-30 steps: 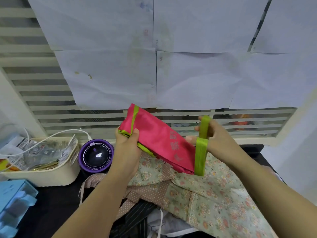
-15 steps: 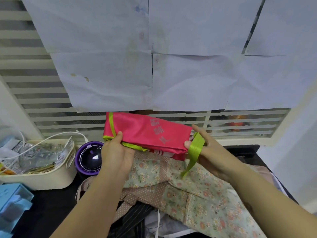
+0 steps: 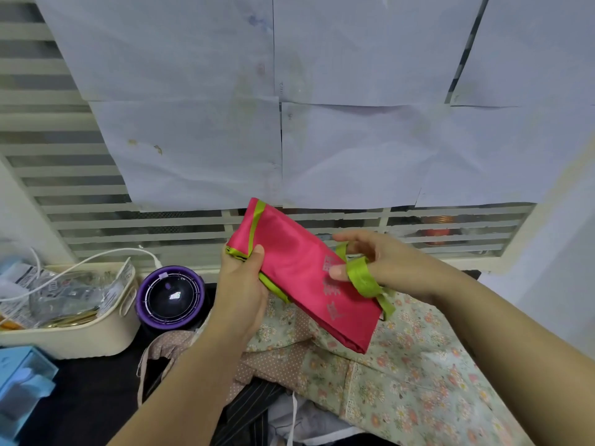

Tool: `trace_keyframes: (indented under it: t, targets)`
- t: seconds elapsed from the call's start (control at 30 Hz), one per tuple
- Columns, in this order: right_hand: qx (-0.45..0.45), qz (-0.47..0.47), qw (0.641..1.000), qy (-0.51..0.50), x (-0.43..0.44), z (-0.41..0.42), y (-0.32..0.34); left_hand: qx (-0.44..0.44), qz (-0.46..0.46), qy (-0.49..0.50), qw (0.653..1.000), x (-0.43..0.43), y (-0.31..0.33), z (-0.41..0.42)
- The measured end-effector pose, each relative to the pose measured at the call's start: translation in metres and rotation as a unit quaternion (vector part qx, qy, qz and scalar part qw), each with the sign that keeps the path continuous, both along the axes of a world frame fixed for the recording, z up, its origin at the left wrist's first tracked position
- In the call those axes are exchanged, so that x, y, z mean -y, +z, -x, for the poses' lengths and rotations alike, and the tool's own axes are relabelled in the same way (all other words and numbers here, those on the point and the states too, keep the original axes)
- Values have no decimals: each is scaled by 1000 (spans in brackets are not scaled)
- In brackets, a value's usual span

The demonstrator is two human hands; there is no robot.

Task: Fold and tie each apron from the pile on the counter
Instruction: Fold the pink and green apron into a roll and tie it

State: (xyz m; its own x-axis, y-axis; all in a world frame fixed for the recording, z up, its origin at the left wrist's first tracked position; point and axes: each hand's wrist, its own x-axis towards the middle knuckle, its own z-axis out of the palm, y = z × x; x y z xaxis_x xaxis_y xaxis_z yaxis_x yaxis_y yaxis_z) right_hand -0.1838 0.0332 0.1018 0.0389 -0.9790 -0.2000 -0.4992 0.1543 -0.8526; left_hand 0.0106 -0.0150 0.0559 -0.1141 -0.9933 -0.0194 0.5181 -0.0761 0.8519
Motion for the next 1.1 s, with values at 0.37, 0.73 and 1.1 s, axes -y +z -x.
trace_keyframes:
  t: [0.37, 0.73, 1.1]
  targets:
    - [47, -16, 994, 95, -6, -12, -8, 66, 30, -171, 983, 5, 11, 0]
    - [278, 1, 960, 28, -9, -11, -27, 147, 71, -249, 955, -7, 3, 10]
    - [193, 51, 980, 5, -9, -13, -28, 218, 62, -174, 958, -7, -3, 17]
